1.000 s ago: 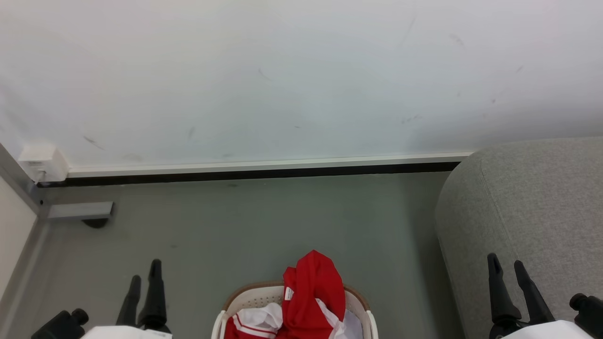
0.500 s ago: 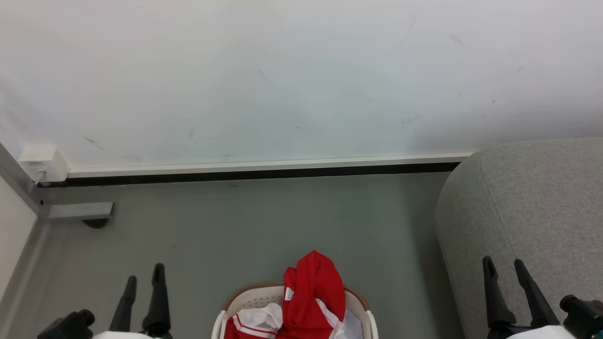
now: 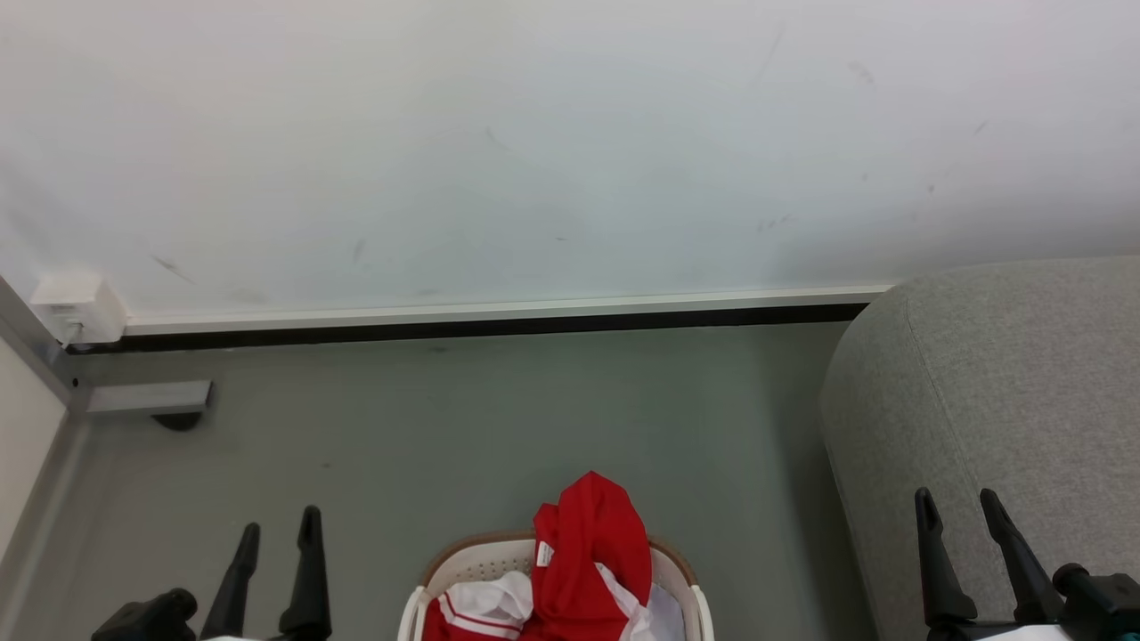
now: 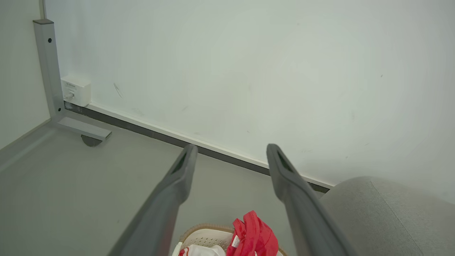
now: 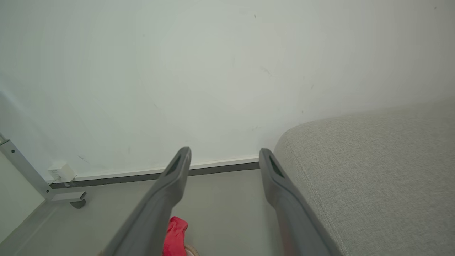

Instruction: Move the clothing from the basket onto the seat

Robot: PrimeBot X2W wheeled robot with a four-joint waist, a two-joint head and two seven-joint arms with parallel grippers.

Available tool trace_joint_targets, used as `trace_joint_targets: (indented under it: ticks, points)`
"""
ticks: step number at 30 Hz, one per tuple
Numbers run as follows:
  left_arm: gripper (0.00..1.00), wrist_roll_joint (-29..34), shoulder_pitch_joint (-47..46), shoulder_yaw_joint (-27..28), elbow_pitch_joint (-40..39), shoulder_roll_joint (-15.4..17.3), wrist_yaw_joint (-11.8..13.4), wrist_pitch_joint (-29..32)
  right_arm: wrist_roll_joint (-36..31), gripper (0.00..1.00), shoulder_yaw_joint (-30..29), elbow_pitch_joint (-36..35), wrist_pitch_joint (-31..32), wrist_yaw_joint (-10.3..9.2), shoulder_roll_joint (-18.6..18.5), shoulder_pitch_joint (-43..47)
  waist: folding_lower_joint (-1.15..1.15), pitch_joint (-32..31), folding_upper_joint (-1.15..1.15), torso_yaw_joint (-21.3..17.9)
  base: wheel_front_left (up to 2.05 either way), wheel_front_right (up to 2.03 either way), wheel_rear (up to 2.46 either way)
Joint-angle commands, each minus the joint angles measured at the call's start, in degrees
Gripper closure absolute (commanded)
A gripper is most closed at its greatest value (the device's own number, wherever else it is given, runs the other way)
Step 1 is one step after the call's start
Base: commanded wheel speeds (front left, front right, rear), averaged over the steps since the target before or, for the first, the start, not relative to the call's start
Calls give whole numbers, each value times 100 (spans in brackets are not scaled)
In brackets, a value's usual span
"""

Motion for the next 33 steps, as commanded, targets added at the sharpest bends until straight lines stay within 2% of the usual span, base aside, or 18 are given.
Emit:
trace_joint_targets:
  ticks: [1,33]
  points:
    - [0,214,26,17,-18,61,-18,-77,-183,0,-36,-70,-74,-9,-14,18,0,4,0,3,0,0,0]
    - [0,1372,138,-21,254,109,-191,-439,-864,0,-143,86,-441,-12,-8,201,0,34,0,83,0,0,0]
